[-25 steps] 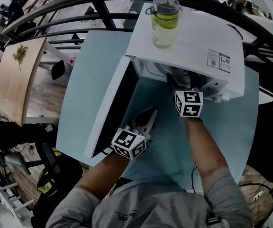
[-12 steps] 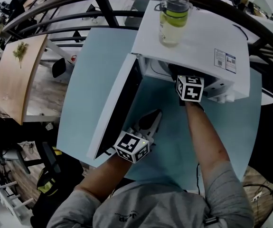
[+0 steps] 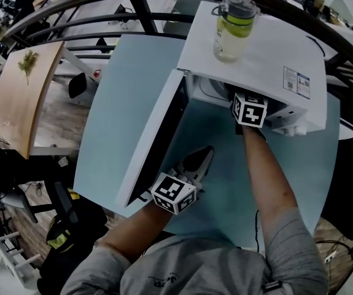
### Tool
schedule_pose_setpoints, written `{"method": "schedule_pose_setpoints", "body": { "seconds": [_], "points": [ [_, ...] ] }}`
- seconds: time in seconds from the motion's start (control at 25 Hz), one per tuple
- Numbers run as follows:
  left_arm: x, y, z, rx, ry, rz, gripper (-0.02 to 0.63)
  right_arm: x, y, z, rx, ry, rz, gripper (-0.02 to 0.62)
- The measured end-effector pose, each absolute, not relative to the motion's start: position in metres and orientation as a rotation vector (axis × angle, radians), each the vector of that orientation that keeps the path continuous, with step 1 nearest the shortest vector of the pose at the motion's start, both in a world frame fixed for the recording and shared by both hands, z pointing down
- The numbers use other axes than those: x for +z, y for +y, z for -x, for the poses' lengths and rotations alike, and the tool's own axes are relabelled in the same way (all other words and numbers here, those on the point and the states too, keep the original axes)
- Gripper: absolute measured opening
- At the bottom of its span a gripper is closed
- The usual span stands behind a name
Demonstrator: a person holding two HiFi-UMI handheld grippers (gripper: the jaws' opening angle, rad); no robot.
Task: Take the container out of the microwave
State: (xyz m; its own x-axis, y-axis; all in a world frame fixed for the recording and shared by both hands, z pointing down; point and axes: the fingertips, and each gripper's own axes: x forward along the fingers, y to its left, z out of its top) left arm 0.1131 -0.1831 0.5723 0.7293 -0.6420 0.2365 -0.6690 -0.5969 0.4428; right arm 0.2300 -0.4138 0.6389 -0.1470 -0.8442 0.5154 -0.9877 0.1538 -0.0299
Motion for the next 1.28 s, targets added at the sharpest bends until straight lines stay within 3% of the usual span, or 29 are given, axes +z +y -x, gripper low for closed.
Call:
{"method": "schedule_pose_setpoints", "body": {
  "seconds": [0.76, 0.8, 0.88, 1.28],
  "points": [
    [0.579, -0.183, -0.11, 0.071, -0.985, -2.403, 0.015, 0.656, -0.43, -0.249, 0.503, -1.858, -1.795, 0.487],
    [0.579, -0.183, -0.11, 0.071, -0.986, -2.402, 0.015, 0.654, -0.429, -0.254, 0.49, -1.834, -1.82, 0.464],
    [0.58, -0.183, -0.11, 0.07, -0.985, -2.399, 0.015, 0.65, -0.427, -0.268, 0.466, -1.787, -1.883, 0.195],
    [0.578, -0.18, -0.116, 0.072, -0.968, -2.404, 0.015, 0.647, -0.42, -0.261, 0.445, -1.872, -1.826, 0.196]
  ]
}}
